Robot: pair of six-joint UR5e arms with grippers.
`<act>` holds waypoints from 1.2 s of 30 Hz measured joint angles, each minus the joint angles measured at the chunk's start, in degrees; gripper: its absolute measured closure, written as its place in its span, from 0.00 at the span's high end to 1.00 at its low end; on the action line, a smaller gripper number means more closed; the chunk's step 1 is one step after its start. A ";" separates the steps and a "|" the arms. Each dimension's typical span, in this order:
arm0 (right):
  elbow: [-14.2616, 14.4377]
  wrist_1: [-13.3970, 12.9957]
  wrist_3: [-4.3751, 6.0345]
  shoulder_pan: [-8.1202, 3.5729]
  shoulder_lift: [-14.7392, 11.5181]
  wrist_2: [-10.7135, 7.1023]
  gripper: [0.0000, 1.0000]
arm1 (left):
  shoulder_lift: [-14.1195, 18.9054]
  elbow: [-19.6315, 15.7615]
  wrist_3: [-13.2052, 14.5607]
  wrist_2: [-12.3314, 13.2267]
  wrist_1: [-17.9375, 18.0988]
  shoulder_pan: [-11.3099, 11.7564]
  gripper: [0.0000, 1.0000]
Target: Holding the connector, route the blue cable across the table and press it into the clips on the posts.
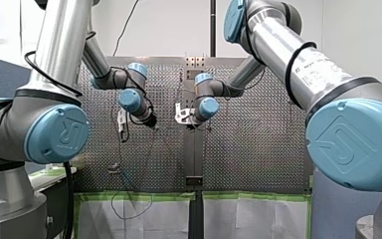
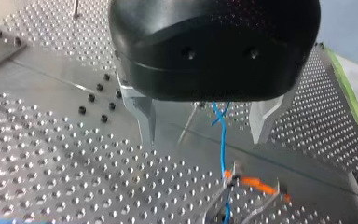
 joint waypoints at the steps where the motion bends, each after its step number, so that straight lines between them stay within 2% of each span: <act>1: 0.00 -0.01 0.02 0.00 0.00 0.00 0.00 | 0.01 0.01 -0.12 -0.02 0.18 -0.26 1.00; 8: -0.01 -0.08 0.08 -0.17 0.00 -0.01 0.00 | 0.02 0.06 -2.11 -1.66 2.79 -1.66 1.00; 13: -0.01 -0.11 0.36 -0.62 0.00 0.00 0.00 | -0.53 0.61 -2.42 -3.08 3.35 -2.52 1.00; 19: 0.00 -0.11 0.58 -1.14 0.00 -0.08 0.00 | -2.82 2.80 -2.44 -6.10 2.98 -4.83 1.00; 27: 0.00 -0.05 0.61 -1.62 0.00 -0.26 0.00 | -5.91 6.99 -3.55 -10.53 2.71 -9.01 1.00; 31: 0.00 -0.07 0.61 -1.72 0.00 -0.26 0.00 | -7.56 8.30 -3.67 -12.83 2.61 -9.78 1.00; 36: 0.00 -0.09 0.61 -1.80 0.00 -0.24 0.00 | -9.92 9.72 -3.98 -14.85 3.35 -9.57 1.00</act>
